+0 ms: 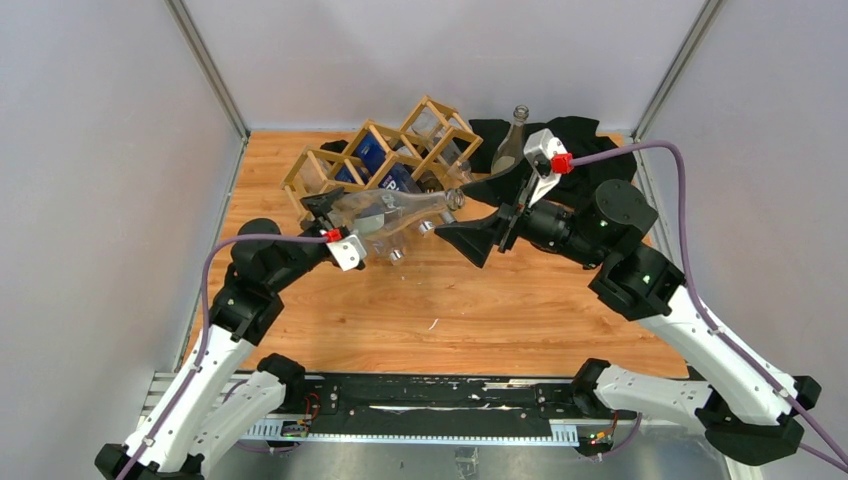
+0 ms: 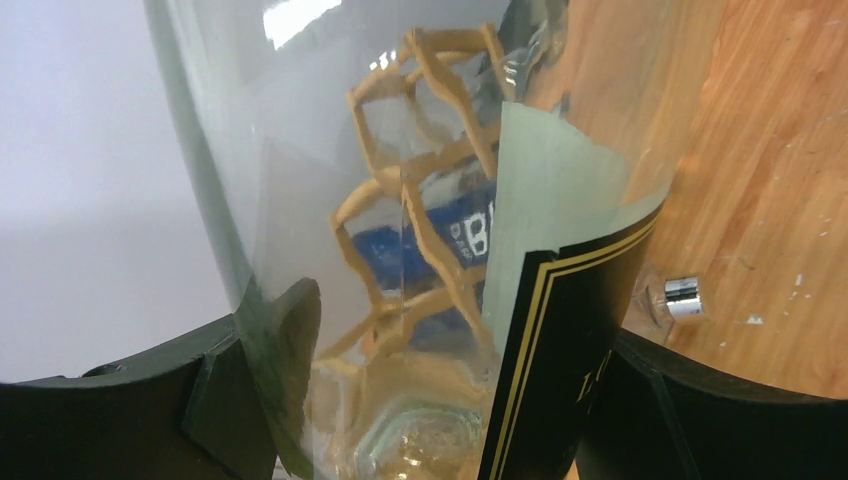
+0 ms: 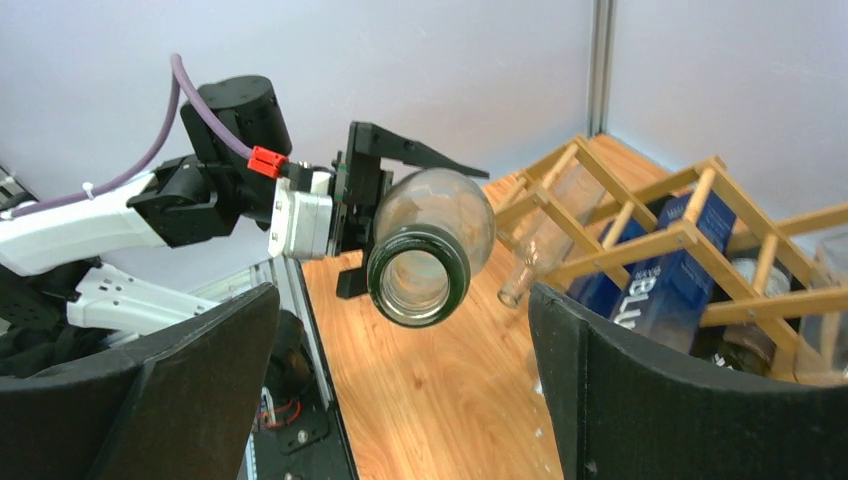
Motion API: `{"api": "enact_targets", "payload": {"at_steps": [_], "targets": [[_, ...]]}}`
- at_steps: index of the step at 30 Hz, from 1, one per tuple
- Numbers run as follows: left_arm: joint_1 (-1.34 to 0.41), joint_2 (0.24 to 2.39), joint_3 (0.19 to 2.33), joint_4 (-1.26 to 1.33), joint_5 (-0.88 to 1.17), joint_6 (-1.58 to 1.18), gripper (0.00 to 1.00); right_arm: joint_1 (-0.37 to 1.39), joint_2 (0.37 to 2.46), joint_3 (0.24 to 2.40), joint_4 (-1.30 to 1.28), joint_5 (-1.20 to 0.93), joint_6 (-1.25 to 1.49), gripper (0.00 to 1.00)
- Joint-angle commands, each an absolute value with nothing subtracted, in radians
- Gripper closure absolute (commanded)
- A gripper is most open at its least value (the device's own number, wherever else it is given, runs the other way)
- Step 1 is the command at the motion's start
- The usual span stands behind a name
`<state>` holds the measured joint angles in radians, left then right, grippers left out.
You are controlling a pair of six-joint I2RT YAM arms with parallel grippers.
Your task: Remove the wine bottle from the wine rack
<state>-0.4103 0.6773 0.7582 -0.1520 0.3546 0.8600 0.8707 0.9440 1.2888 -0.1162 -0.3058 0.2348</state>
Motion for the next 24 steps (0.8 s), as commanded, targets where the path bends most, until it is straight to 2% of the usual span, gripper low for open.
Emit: {"api": "enact_targets", "payload": {"at_steps": [1, 8, 13, 17, 22, 24], "targets": [[-0.419, 0.658, 0.866, -0.04, 0.39, 0.767, 1.0, 0.885, 0.984, 1.279, 0.046, -0.357, 0.266, 0.03], [-0.419, 0.665, 0.919, -0.116, 0.393, 0.627, 1.0, 0.885, 1.08, 1.279, 0.223, -0.347, 0.308, 0.07], [-0.419, 0.657, 0.922, -0.135, 0.406, 0.555, 1.0, 0.886, 1.147, 1.31, 0.353, -0.342, 0.346, 0.14], [-0.419, 0.663, 0.937, -0.148, 0.414, 0.499, 1.0, 0.887, 1.204, 1.364, 0.38, -0.364, 0.352, 0.27], [-0.419, 0.677, 0.946, -0.168, 0.426, 0.436, 1.0, 0.891, 1.244, 1.397, 0.424, -0.384, 0.375, 0.38], [-0.419, 0.679, 0.945, -0.164, 0.422, 0.416, 1.0, 0.893, 1.258, 1.407, 0.43, -0.393, 0.383, 0.46]]}}
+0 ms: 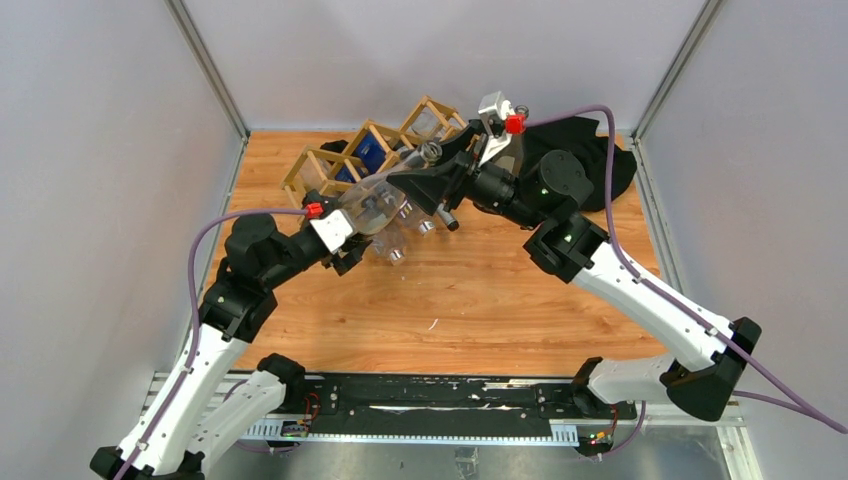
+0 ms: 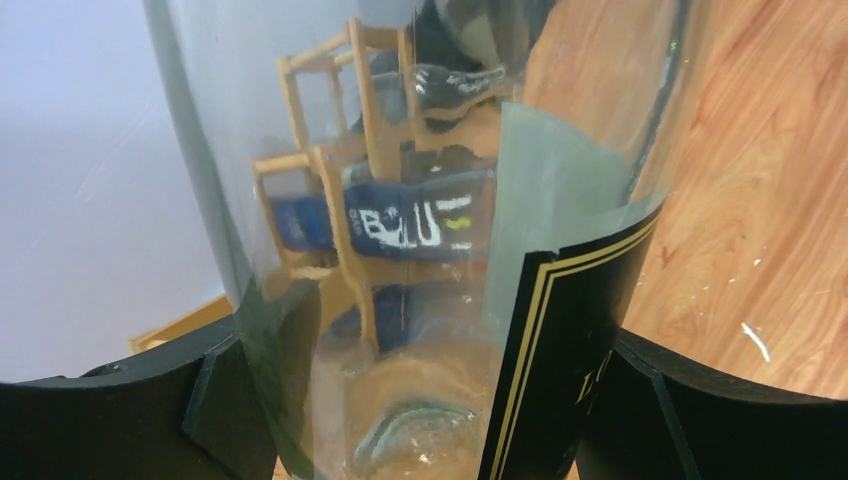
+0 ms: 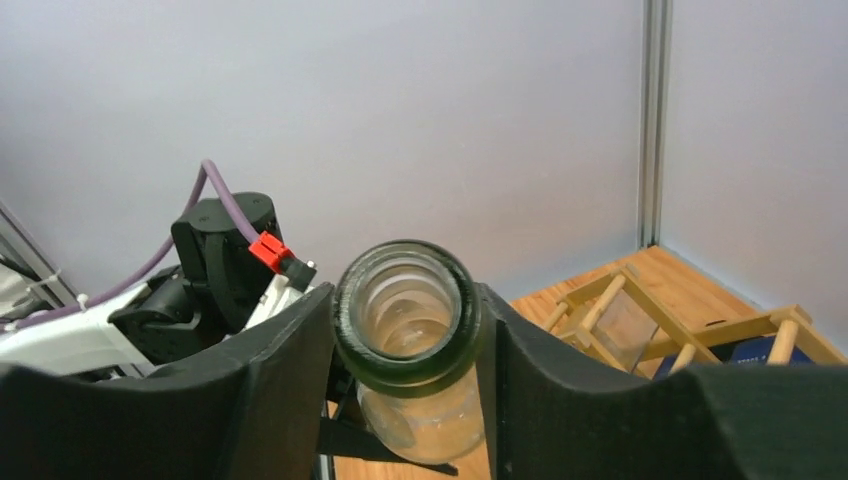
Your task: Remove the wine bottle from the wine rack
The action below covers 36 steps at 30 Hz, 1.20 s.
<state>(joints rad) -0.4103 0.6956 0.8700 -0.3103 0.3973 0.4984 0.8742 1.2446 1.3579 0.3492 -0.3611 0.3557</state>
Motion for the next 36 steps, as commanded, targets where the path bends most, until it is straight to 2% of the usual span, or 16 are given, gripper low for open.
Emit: {"api": "enact_targets", "payload": {"at_steps": [1, 7, 8, 9, 11, 12, 22, 31, 36], "targets": [[-0.419, 0.68, 0.945, -0.161, 0.418, 0.407, 1.0, 0.894, 1.264, 1.41, 0.433, -0.399, 0.388, 0.51], [-0.419, 0.685, 0.952, -0.191, 0.438, 0.383, 1.0, 0.897, 1.282, 1.416, 0.431, -0.4, 0.398, 0.84], [-0.419, 0.687, 0.957, -0.203, 0.44, 0.377, 0.96, 0.896, 1.284, 1.427, 0.415, -0.396, 0.395, 0.92], [-0.419, 0.694, 0.967, -0.225, 0.441, 0.37, 0.8, 0.895, 1.287, 1.438, 0.392, -0.388, 0.39, 0.97], [-0.418, 0.717, 0.997, -0.295, 0.458, 0.361, 0.24, 0.894, 1.29, 1.464, 0.333, -0.362, 0.37, 1.0], [-0.419, 0.732, 1.023, -0.34, 0.471, 0.365, 0.02, 0.891, 1.288, 1.472, 0.311, -0.348, 0.362, 1.0], [-0.415, 0.909, 1.286, -0.756, 0.457, 0.393, 0.0, 0.827, 1.21, 1.507, 0.139, -0.277, 0.358, 1.0], [-0.4, 0.989, 1.424, -0.994, 0.557, 0.502, 0.0, 0.802, 1.107, 1.539, -0.144, -0.146, 0.242, 1.0], [-0.4, 1.001, 1.434, -1.009, 0.529, 0.514, 0.0, 0.792, 1.052, 1.542, -0.267, -0.051, 0.166, 1.0]]}}
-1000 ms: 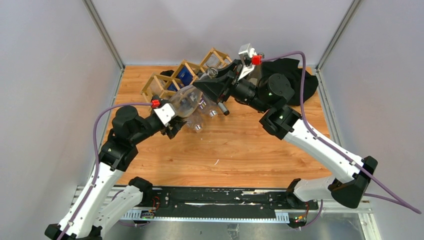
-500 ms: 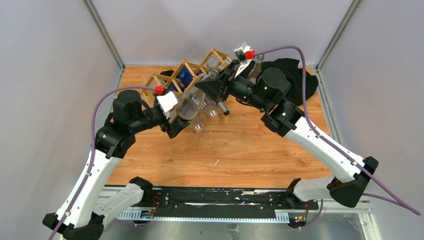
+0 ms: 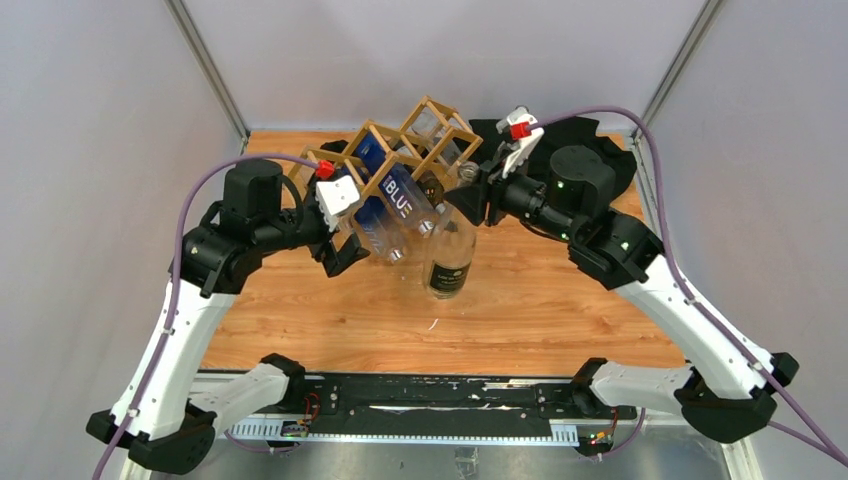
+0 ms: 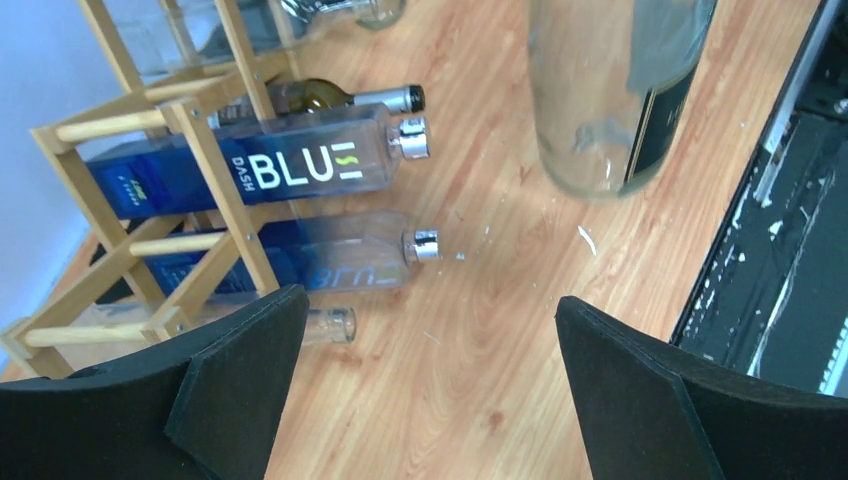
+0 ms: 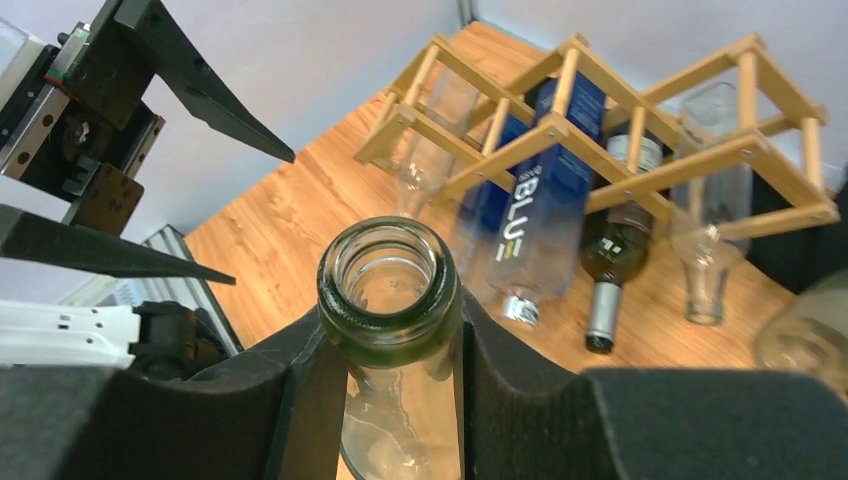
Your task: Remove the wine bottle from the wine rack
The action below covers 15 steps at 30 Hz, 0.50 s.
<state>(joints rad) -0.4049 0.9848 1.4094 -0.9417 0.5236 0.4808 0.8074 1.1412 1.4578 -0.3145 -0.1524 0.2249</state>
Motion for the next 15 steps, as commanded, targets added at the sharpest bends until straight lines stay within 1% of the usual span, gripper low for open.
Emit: {"api": "enact_targets", "payload": {"at_steps": [1, 5, 9, 12, 15], "targets": [[-0.398, 1.006, 1.438, -1.009, 0.52, 0.511, 0.0, 0.792, 1.042, 1.542, -0.289, -0.034, 0.15, 1.0], [-0.384, 1.039, 1.476, -1.009, 0.485, 0.488, 0.0, 0.79, 0.997, 1.516, -0.349, 0.12, 0.089, 1.0], [-0.376, 1.102, 1.54, -1.011, 0.369, 0.431, 0.0, 0.781, 0.962, 1.457, -0.356, 0.28, 0.036, 1.0], [-0.364, 1.132, 1.573, -1.011, 0.327, 0.423, 0.0, 0.751, 0.969, 1.428, -0.356, 0.346, 0.017, 1.0], [-0.362, 1.148, 1.586, -1.011, 0.292, 0.418, 0.0, 0.683, 0.988, 1.407, -0.347, 0.364, 0.029, 1.0]]}}
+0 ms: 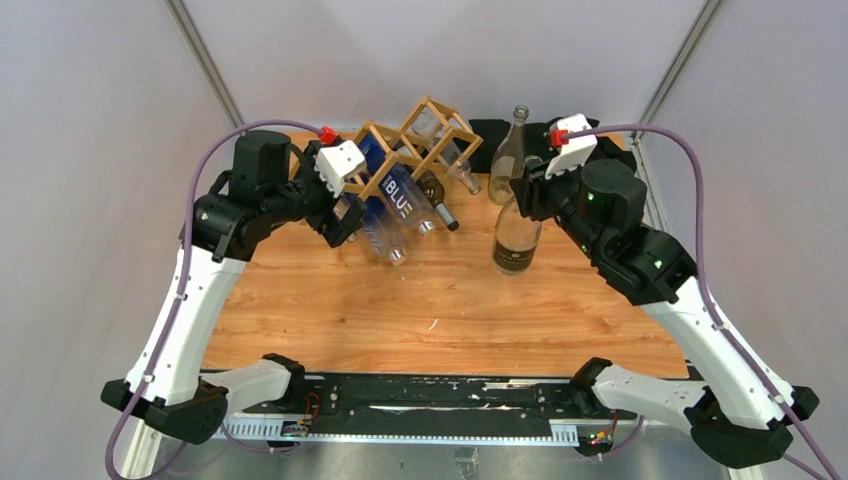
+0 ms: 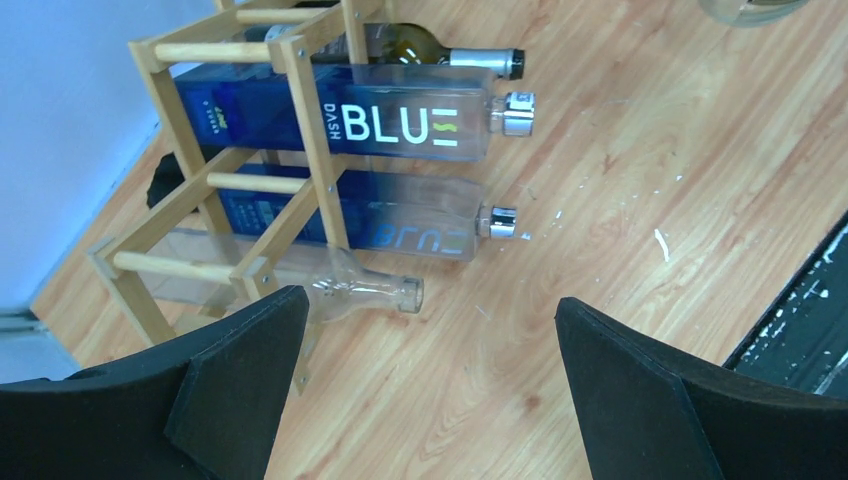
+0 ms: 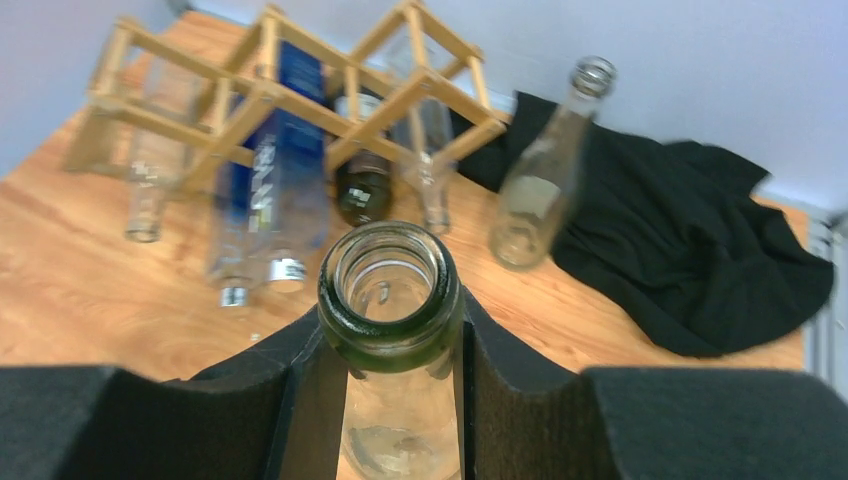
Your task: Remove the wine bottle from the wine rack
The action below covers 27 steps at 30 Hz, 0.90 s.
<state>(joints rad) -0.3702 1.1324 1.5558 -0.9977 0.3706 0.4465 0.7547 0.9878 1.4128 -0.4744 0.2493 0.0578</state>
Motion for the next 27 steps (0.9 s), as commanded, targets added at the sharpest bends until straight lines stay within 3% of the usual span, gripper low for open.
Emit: {"api": "enact_targets", "payload": {"at_steps": [1, 17, 27], "targets": [[-0.361, 1.154, 1.587, -1.01, 0.278, 0.416, 0.0, 0.656, 0.994, 1.395, -0.336, 0.369, 0.034, 1.0], [-0.282, 1.205, 1.608, -1.009, 0.311, 0.405, 0.0, 0.263, 1.209, 1.311, -0.074, 0.332, 0.175, 1.0], [-0.245, 1.23, 1.618, -1.008, 0.354, 0.4, 0.0, 0.164, 1.42, 1.412, -0.054, 0.264, 0.23, 1.0]]}}
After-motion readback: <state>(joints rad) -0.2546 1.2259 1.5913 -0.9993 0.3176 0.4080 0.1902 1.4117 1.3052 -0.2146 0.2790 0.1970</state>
